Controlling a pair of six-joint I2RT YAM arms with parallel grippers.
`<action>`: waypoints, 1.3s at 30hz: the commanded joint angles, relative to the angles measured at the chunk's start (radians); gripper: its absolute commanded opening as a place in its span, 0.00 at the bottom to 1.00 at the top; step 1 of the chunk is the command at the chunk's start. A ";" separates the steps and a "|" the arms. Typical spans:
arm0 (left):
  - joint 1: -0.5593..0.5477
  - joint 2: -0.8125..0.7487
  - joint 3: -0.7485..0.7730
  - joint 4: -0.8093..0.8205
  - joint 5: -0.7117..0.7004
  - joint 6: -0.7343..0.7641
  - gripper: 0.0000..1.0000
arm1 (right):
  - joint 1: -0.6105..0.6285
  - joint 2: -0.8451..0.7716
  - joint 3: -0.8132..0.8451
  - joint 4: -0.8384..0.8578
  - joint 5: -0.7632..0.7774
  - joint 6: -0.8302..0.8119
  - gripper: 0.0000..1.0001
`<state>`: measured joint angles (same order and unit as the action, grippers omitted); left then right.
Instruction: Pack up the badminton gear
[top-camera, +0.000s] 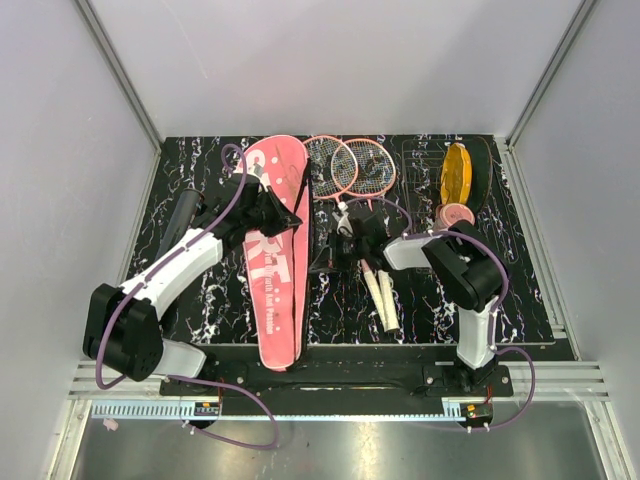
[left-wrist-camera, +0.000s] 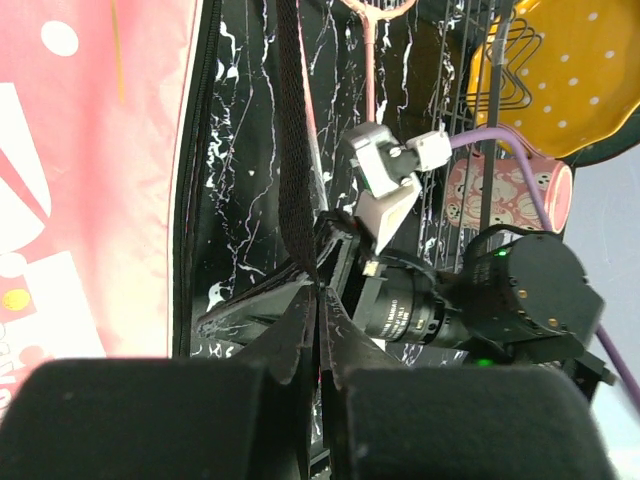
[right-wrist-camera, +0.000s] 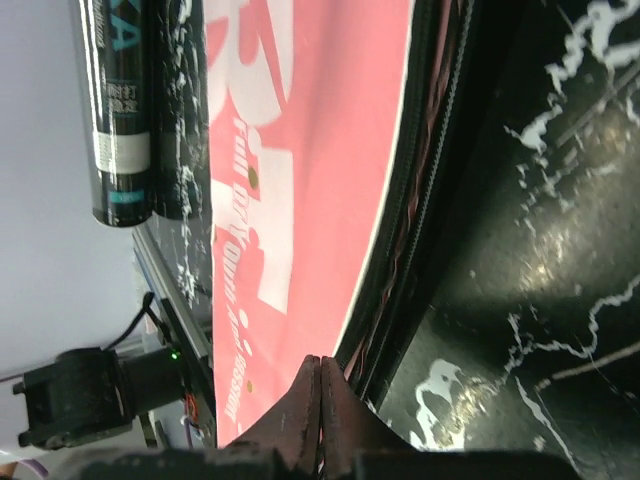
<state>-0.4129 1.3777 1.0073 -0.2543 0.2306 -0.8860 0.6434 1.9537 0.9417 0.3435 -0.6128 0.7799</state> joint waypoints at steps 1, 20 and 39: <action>-0.003 -0.037 -0.010 -0.014 -0.046 0.059 0.00 | 0.009 -0.050 0.051 -0.020 0.033 -0.011 0.00; -0.006 -0.035 0.039 0.033 -0.011 -0.007 0.00 | 0.104 -0.003 -0.050 0.120 -0.051 0.098 0.30; -0.041 -0.016 0.030 0.078 -0.002 -0.044 0.00 | 0.119 0.045 -0.054 0.173 -0.052 0.222 0.26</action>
<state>-0.4435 1.3594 0.9997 -0.2428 0.2092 -0.9173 0.7528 2.0457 0.8818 0.5468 -0.6800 1.0264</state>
